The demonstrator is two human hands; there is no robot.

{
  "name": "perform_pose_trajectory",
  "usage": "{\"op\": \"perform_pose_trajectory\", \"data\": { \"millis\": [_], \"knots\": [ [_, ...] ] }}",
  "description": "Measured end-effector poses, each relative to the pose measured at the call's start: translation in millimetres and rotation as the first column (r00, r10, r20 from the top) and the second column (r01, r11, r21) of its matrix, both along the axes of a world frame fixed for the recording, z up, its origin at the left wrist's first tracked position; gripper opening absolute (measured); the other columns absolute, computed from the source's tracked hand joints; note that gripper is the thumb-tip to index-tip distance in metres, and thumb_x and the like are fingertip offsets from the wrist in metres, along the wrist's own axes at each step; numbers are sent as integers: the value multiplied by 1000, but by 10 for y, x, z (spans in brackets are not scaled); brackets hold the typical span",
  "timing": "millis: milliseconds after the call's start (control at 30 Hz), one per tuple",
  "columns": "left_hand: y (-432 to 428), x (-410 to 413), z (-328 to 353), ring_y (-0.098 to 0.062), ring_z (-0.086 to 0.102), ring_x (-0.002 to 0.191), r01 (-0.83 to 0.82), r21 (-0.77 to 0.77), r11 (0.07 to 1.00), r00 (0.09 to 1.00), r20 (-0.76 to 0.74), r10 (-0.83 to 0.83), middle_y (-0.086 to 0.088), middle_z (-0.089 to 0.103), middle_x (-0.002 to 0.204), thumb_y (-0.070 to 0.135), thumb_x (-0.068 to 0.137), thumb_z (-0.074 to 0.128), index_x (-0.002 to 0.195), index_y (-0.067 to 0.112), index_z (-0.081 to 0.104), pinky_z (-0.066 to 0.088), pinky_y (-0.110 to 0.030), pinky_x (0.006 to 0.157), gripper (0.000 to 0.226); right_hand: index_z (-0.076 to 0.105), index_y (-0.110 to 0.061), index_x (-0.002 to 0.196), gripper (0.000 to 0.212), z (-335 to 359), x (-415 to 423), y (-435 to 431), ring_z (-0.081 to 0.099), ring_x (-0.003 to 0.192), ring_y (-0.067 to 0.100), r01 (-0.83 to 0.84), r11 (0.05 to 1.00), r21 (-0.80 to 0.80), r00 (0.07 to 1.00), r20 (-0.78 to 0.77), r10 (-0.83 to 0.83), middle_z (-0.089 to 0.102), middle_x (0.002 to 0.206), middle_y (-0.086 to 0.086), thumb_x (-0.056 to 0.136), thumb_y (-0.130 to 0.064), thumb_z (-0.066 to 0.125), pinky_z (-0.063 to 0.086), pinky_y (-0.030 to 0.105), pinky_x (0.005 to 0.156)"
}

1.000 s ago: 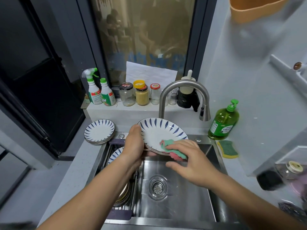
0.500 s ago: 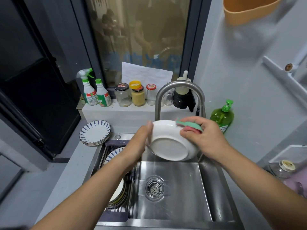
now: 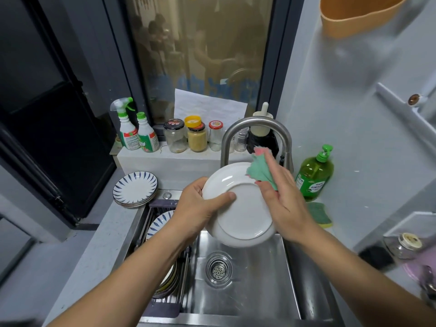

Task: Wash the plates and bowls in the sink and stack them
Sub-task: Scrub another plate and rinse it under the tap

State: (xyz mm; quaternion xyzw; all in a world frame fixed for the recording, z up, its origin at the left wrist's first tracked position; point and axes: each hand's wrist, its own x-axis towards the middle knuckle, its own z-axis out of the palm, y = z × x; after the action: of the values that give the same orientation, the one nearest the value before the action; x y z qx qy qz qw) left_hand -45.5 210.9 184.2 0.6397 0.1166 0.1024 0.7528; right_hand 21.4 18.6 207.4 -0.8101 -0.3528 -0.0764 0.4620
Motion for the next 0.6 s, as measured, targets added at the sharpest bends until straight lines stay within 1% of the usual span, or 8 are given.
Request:
{"op": "perform_pose_trajectory", "data": {
  "millis": [67, 133, 200, 267, 333, 400, 500, 600],
  "knots": [
    [-40, 24, 36, -18, 72, 81, 10, 39, 999, 1000, 4, -10, -10, 79, 96, 16, 65, 88, 106, 4, 70, 59, -28, 69, 46, 17, -30, 156, 57, 12, 58, 60, 30, 143, 10, 11, 996, -84, 997, 80, -4, 38, 155, -4, 103, -31, 38, 26, 27, 116],
    [-88, 33, 59, -16, 70, 80, 26, 90, 996, 999, 16, -28, -9, 77, 94, 17, 63, 89, 106, 0, 69, 58, -29, 71, 50, 42, -17, 148, 47, 9, 71, 141, 38, 140, 19, -5, 998, -68, 978, 209, 19, 48, 148, 6, 102, -25, 42, 32, 42, 116],
    [-110, 36, 59, -15, 66, 80, 47, 120, 992, 998, 32, -51, -8, 75, 91, 17, 63, 89, 105, -2, 68, 56, -30, 73, 50, 65, -10, 119, 27, -34, 83, 203, 47, 134, 24, -36, 999, 0, 959, 280, 34, 55, 140, 8, 98, -20, 52, 38, 45, 111],
    [-96, 30, 59, -15, 66, 78, 57, 123, 991, 997, 40, -62, -6, 74, 88, 15, 63, 89, 100, -1, 68, 56, -29, 71, 46, 62, -18, 93, 6, 3, 98, 231, 47, 133, 21, -18, 997, 80, 993, 118, 9, 49, 141, 5, 89, -23, 62, 38, 41, 110],
    [-82, 27, 89, -14, 65, 76, 67, 127, 990, 996, 48, -73, -4, 73, 84, 13, 62, 88, 96, 5, 68, 56, -26, 68, 40, 50, -25, 83, 13, 98, 137, 228, 43, 136, 17, -4, 998, 63, 1000, -10, 5, 45, 143, 0, 79, -28, 63, 37, 41, 111],
    [-55, 44, 130, -13, 63, 74, 81, 141, 987, 995, 52, -89, -2, 71, 81, 12, 63, 87, 92, 8, 67, 55, -23, 65, 35, 46, -25, 91, 21, 183, 172, 214, 43, 134, 17, -24, 999, -44, 1000, -2, 24, 45, 145, -3, 75, -31, 58, 38, 44, 108],
    [8, 90, 180, -13, 64, 74, 94, 198, 976, 993, 57, -107, -1, 73, 81, 15, 62, 86, 89, 13, 66, 56, -27, 67, 33, 38, -32, 140, 58, 269, 202, 206, 37, 138, 15, -104, 954, -281, 991, 50, 123, 39, 152, -7, 83, -32, 49, 35, 39, 111],
    [11, 84, 186, -15, 65, 75, 84, 181, 980, 995, 45, -93, -3, 73, 83, 13, 62, 89, 89, 13, 67, 56, -28, 68, 35, 36, -35, 151, 55, 121, 278, 153, 35, 139, 18, -68, 942, -329, 975, 179, 133, 39, 149, -3, 96, -42, 36, 32, 33, 111]
  ]
}}
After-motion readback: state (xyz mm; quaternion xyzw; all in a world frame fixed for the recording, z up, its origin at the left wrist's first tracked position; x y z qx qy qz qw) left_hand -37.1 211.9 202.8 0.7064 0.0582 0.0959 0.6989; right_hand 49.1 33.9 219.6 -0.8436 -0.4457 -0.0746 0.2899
